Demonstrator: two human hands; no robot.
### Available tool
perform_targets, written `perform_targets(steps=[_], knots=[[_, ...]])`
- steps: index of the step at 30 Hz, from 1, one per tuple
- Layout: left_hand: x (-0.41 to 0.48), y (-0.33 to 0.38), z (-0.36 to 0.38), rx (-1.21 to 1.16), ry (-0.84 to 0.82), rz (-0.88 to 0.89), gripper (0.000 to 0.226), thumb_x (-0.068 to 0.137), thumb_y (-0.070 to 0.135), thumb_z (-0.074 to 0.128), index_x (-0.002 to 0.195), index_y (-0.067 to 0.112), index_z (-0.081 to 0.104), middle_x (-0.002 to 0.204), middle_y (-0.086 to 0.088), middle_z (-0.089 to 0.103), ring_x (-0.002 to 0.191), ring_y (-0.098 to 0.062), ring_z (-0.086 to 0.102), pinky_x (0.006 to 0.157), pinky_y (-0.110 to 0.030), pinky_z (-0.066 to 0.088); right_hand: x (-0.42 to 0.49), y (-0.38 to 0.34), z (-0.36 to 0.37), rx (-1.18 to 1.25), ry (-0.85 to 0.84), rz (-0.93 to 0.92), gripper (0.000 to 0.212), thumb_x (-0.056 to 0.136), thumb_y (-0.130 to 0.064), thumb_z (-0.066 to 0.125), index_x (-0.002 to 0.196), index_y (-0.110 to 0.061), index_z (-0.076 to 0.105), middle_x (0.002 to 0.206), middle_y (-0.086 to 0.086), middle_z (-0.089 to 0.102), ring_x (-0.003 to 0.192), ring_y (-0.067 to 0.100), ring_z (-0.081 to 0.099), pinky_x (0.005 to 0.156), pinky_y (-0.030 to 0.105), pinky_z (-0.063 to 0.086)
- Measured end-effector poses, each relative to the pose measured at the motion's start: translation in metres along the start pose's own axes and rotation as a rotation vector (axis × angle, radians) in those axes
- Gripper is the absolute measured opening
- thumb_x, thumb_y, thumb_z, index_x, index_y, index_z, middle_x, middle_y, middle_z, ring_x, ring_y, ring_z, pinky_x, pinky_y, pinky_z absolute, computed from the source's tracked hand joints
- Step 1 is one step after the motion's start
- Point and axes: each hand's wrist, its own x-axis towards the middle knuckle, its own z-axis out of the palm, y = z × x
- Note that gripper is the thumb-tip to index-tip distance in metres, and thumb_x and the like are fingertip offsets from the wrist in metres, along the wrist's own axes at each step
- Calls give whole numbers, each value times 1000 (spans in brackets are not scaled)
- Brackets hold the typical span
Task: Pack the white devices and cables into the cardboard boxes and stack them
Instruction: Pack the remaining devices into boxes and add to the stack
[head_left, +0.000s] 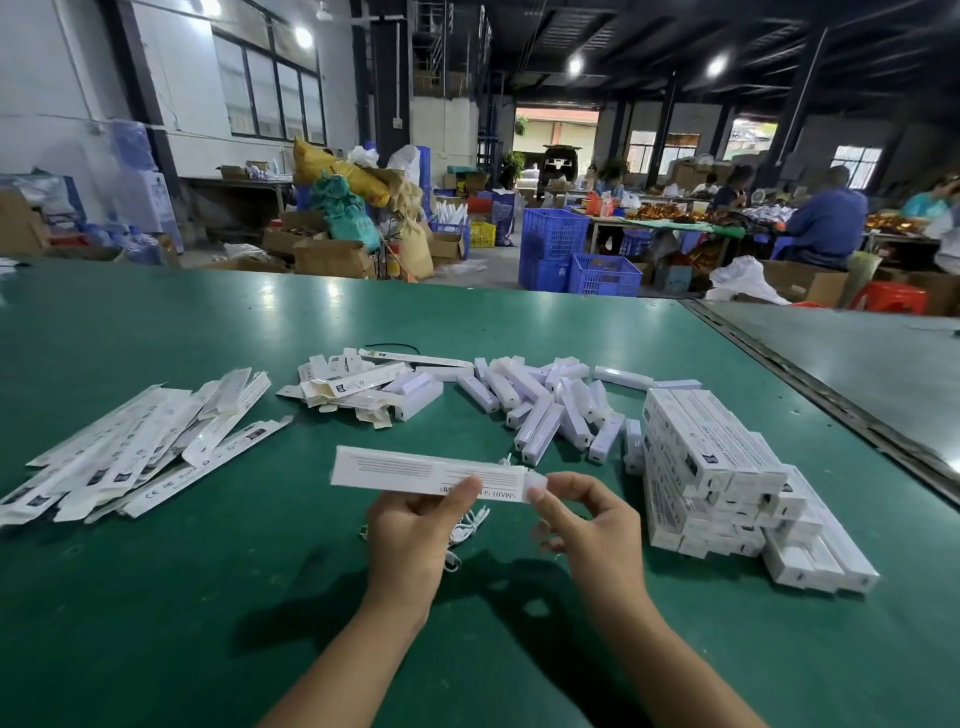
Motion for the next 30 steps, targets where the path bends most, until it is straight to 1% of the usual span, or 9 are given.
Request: perform_targets(steps=[3, 6, 10, 14, 18, 22, 24, 28, 30], knots=[[1, 2, 1, -36, 18, 12, 25, 63, 38, 88, 83, 27, 78, 83, -3, 78, 77, -18, 74, 71, -30, 59, -2, -2, 0, 12, -17, -32, 10, 87, -15, 72, 95, -11, 69, 91, 4, 73, 49, 24, 60, 44, 28, 49], [2, 3, 0, -60, 27, 16, 26, 60, 39, 84, 81, 25, 78, 83, -5, 78, 78, -19, 74, 77, -36, 59, -3, -3, -1, 10, -43, -39, 15, 87, -17, 70, 101, -13, 68, 95, 2, 73, 50, 26, 61, 45, 28, 50], [1, 3, 0, -99, 16, -12, 27, 58, 38, 84, 79, 22, 78, 83, -7, 77, 80, -22, 74, 75, -33, 59, -2, -2, 1, -5, -58, 6, 12, 86, -12, 73, 97, -16, 71, 87, 2, 74, 51, 22, 61, 49, 26, 51], [3, 2, 1, -198, 13, -48, 25, 61, 30, 83, 79, 14, 75, 86, -12, 77, 84, -25, 74, 73, -27, 59, 1, 0, -1, 37, -105, 79, 5, 83, -5, 74, 87, -6, 72, 78, 5, 71, 51, 20, 58, 49, 24, 51], [4, 2, 0, -221, 20, -70, 30, 65, 23, 81, 86, 4, 69, 88, -16, 76, 88, -30, 74, 72, -27, 59, 3, 1, -3, -16, -123, 63, 3, 83, -5, 75, 85, -6, 74, 71, 5, 70, 52, 18, 57, 50, 23, 50], [0, 3, 0, -79, -69, -27, 23, 69, 26, 81, 86, 11, 76, 90, -13, 77, 90, -31, 74, 84, -43, 58, 3, 1, -7, -44, -94, -19, 6, 85, -15, 74, 87, -12, 69, 79, 2, 72, 57, 14, 60, 49, 23, 47], [-2, 4, 1, -34, -116, -6, 17, 73, 24, 83, 88, 16, 78, 92, -10, 78, 90, -30, 74, 88, -46, 57, 4, 0, -10, -108, -124, -55, 7, 85, -15, 74, 91, -18, 71, 80, 0, 73, 61, 9, 58, 52, 22, 48], [-4, 8, 2, -53, -131, 1, 15, 72, 24, 81, 86, 26, 78, 90, -6, 78, 90, -26, 75, 85, -41, 58, 6, -2, -9, -69, -110, -60, 21, 75, -18, 80, 94, -13, 73, 82, 2, 75, 69, 11, 66, 57, 21, 53], [-4, 9, 2, -58, -124, 11, 18, 71, 23, 87, 86, 27, 78, 90, -5, 78, 89, -23, 75, 81, -36, 58, 5, -3, -8, -51, -67, -55, 31, 67, -25, 82, 93, -11, 72, 81, 2, 75, 70, 12, 69, 58, 21, 54]])
